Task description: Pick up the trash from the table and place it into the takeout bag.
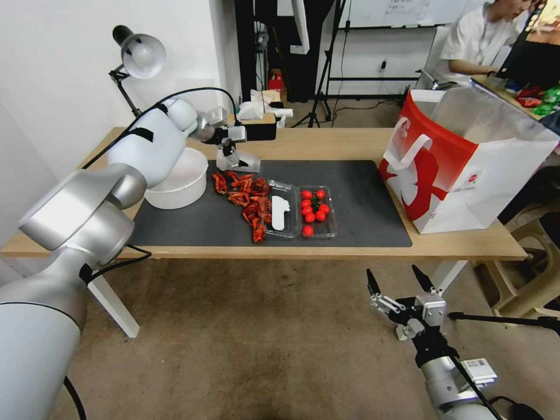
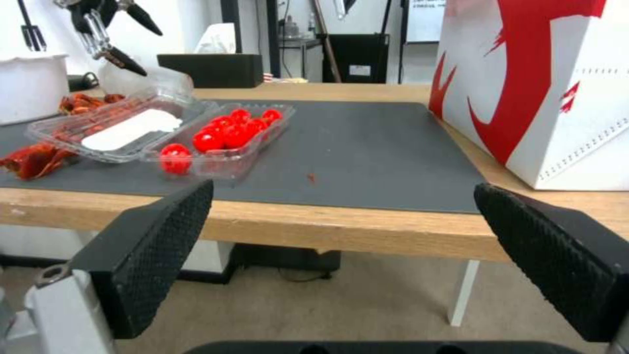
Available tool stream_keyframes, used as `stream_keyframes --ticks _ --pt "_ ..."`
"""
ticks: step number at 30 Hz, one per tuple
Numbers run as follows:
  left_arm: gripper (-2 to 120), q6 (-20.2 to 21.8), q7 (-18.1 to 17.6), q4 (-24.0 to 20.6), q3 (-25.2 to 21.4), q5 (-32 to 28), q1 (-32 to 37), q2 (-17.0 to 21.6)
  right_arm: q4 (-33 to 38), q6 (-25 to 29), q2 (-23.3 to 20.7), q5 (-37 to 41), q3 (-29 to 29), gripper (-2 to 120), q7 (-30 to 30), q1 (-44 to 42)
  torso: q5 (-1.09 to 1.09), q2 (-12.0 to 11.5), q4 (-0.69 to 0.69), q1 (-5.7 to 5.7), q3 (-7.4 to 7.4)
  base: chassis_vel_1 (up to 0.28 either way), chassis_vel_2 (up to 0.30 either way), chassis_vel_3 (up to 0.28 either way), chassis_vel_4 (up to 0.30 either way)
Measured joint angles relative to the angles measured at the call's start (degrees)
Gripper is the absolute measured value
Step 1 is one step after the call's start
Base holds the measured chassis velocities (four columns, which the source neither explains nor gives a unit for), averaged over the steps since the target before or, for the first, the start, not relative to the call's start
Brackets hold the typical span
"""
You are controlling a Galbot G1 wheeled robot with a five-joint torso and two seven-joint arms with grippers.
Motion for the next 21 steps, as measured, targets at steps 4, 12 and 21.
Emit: stream_keyframes --ticks 4,12,21 --pt "100 0.3 -0.8 0.2 0.0 1.9 0.1 -0.2 0.3 0.3 0.0 0.0 0.2 100 0.0 -0.5 0.00 0.0 0.00 0.00 0.00 0.000 0.000 0.000 0.000" --pt "100 0.4 -1.5 0.2 0.5 3.7 0.3 -0.4 0.4 0.5 0.0 0.0 0.4 100 -0.2 -0.8 0.01 0.0 0.00 0.00 0.00 0.000 0.000 0.000 0.000" --pt "100 0.5 -3.6 0.7 1.9 5.6 1.2 -1.6 0.4 0.8 -0.2 0.1 0.4 100 -0.7 -0.7 0.01 0.0 0.01 0.00 0.00 0.000 0.000 0.000 0.000"
